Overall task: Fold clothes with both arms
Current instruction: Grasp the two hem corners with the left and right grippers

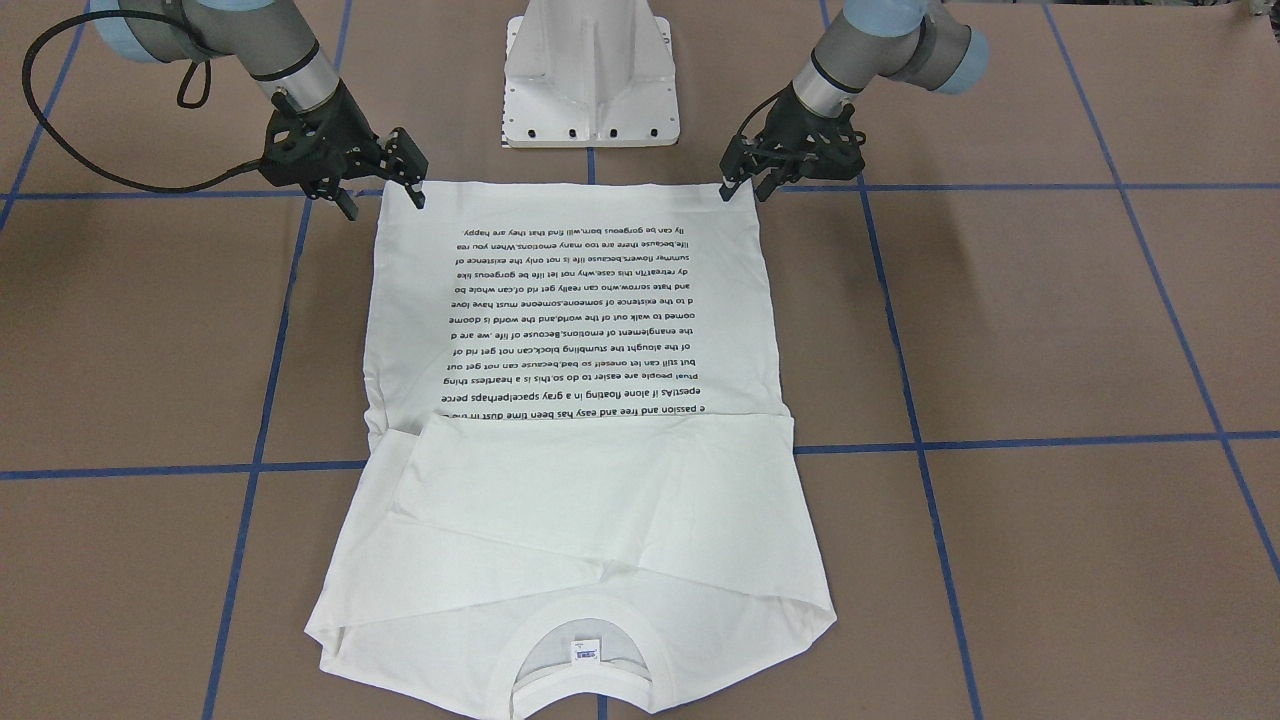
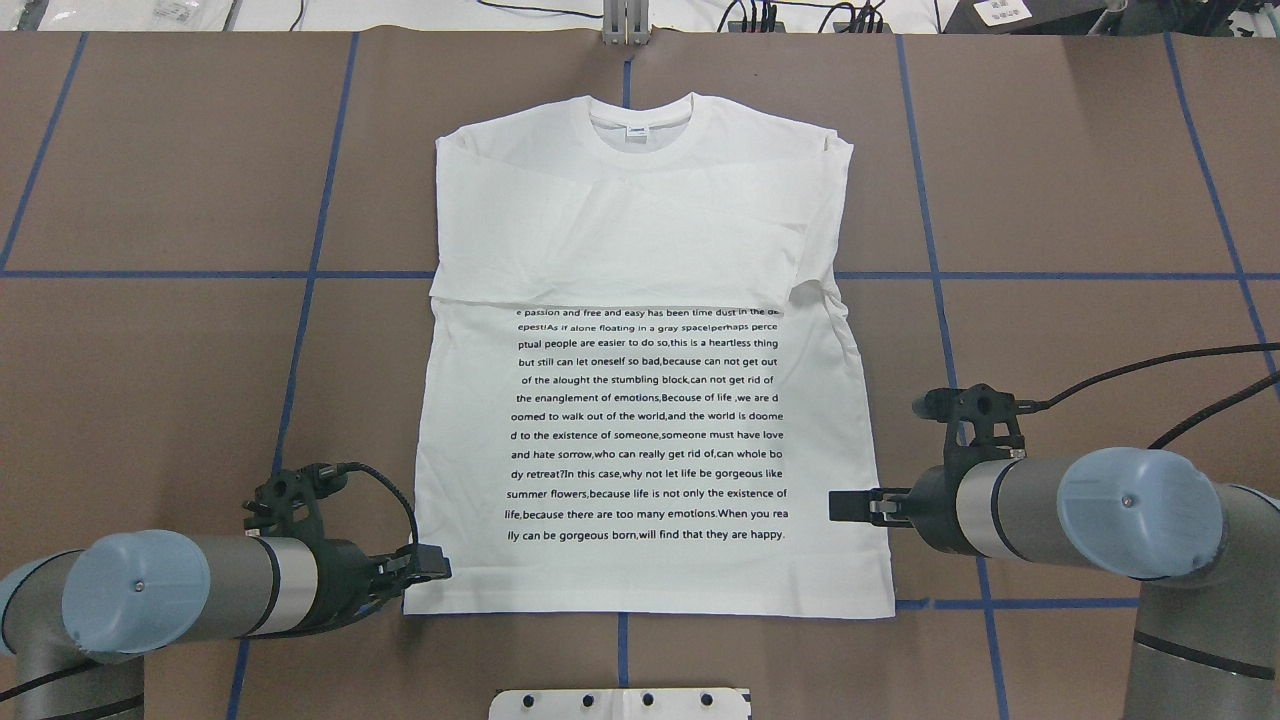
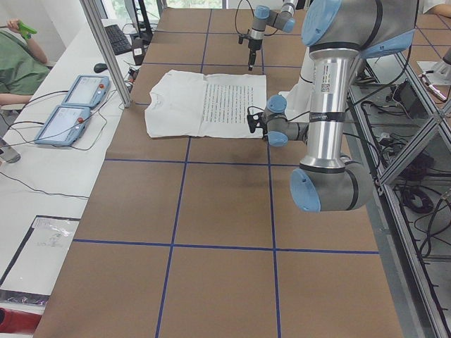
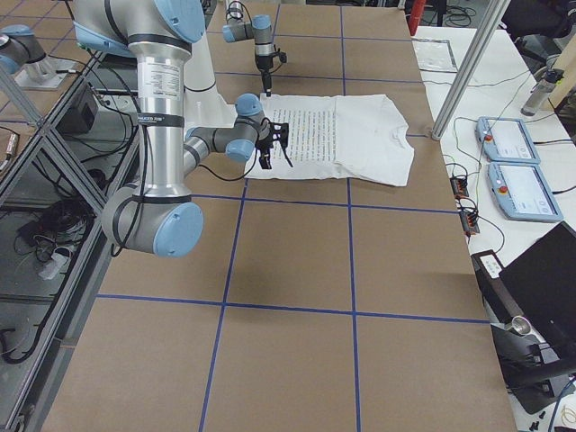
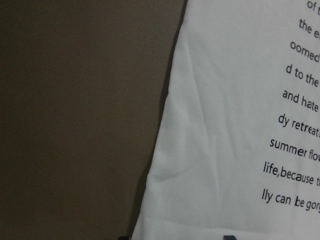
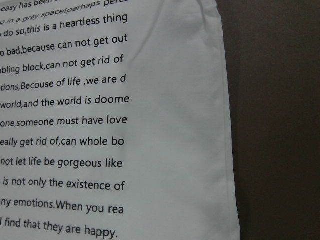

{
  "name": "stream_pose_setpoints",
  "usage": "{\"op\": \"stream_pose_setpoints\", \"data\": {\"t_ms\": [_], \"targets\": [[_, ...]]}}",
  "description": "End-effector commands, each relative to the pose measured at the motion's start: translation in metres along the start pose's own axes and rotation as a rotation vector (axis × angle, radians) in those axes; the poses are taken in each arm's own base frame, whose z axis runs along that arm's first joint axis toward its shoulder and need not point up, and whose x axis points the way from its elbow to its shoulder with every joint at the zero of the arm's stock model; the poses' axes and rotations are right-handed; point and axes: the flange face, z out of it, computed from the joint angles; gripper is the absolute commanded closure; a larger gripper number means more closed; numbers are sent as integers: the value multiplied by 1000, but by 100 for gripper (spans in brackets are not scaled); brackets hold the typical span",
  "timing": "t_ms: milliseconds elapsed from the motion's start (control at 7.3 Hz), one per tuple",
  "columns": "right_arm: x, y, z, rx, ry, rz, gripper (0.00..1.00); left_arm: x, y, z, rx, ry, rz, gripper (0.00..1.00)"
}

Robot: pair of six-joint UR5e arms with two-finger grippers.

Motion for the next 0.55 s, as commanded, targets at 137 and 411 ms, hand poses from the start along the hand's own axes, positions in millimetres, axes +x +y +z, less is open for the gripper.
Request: {"op": "stream_pose_setpoints", "data": {"t_ms": [137, 411], "targets": [[0, 0, 0, 0, 0, 0, 0, -2, 4, 4, -6, -8, 3, 43], [0, 0, 0, 0, 1, 0, 0, 0, 5, 3, -12, -4, 2, 96]]}}
